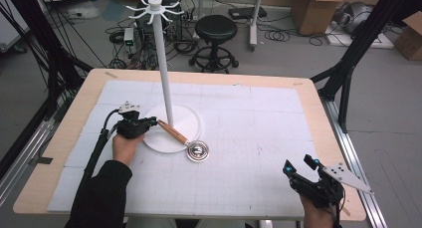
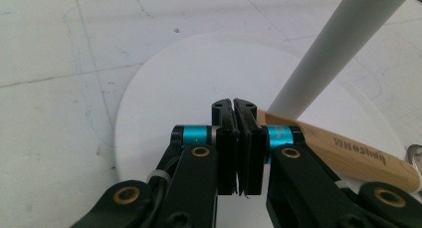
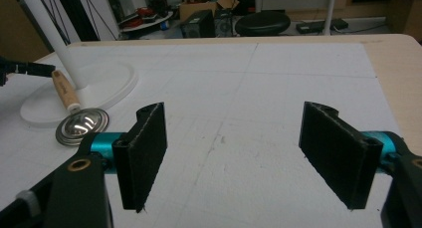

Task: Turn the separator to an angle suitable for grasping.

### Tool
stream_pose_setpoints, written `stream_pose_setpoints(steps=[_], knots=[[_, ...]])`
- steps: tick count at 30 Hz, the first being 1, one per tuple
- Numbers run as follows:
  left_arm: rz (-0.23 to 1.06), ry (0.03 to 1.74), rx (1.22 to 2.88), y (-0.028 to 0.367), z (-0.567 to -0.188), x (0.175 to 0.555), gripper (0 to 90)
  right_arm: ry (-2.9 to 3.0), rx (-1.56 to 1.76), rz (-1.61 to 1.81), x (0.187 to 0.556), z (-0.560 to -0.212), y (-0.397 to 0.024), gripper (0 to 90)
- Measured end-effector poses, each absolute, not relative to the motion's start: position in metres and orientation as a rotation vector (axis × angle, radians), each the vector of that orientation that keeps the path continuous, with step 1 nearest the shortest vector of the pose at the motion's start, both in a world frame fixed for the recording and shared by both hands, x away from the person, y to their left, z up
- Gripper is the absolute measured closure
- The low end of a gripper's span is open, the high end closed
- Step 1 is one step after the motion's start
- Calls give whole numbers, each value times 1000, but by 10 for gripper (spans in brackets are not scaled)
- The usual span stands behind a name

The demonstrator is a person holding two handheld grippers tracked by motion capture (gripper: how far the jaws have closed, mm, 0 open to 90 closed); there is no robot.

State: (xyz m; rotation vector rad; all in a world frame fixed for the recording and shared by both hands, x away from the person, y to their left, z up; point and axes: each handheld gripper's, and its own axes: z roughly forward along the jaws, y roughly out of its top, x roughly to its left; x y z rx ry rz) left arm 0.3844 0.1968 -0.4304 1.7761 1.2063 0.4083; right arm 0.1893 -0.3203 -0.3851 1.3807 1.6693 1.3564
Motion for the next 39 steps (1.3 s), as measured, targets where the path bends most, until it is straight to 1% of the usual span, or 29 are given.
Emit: stream_pose_setpoints(steps=[2,4,7,9,11,15,16,18,19,21,22,24,26,27,30,32,33,39], knots=[[402,1188,1793,194,-432,383,893,1671,1377,1358,190,-385,-320,257],[378,1155,1816,190,-434,381,893,1672,1378,1357,190,-386,-321,259],[383,1126,1846,188,-433,376,893,1676,1383,1358,190,-386,-320,261],[387,1115,1825,190,-430,371,893,1681,1373,1359,190,-385,-320,260],[409,1110,1804,201,-425,360,893,1690,1362,1366,191,-384,-317,256],[409,1121,1750,216,-421,349,893,1704,1347,1373,192,-384,-313,241],[429,1099,1788,223,-416,341,893,1716,1331,1370,193,-384,-309,236],[445,1078,1793,225,-412,336,892,1721,1328,1374,194,-384,-308,228],[459,1056,1731,231,-407,324,892,1731,1324,1387,197,-384,-305,208],[459,1060,1713,235,-405,319,890,1734,1317,1389,198,-384,-303,205],[468,1056,1697,244,-403,308,883,1738,1308,1399,200,-384,-300,181],[465,1059,1681,249,-403,302,880,1740,1302,1398,201,-384,-298,169],[461,1064,1646,258,-405,288,880,1761,1279,1391,203,-383,-293,166],[457,1073,1616,267,-408,274,880,1786,1265,1379,204,-383,-288,166],[455,1079,1621,275,-409,264,880,1815,1257,1403,206,-383,-285,174],[471,1080,1615,283,-407,254,868,1824,1251,1419,208,-383,-281,173],[480,1079,1617,286,-406,250,842,1834,1248,1427,211,-382,-277,173],[514,1071,1595,305,-404,221,811,1885,1223,1434,221,-383,-259,173]])
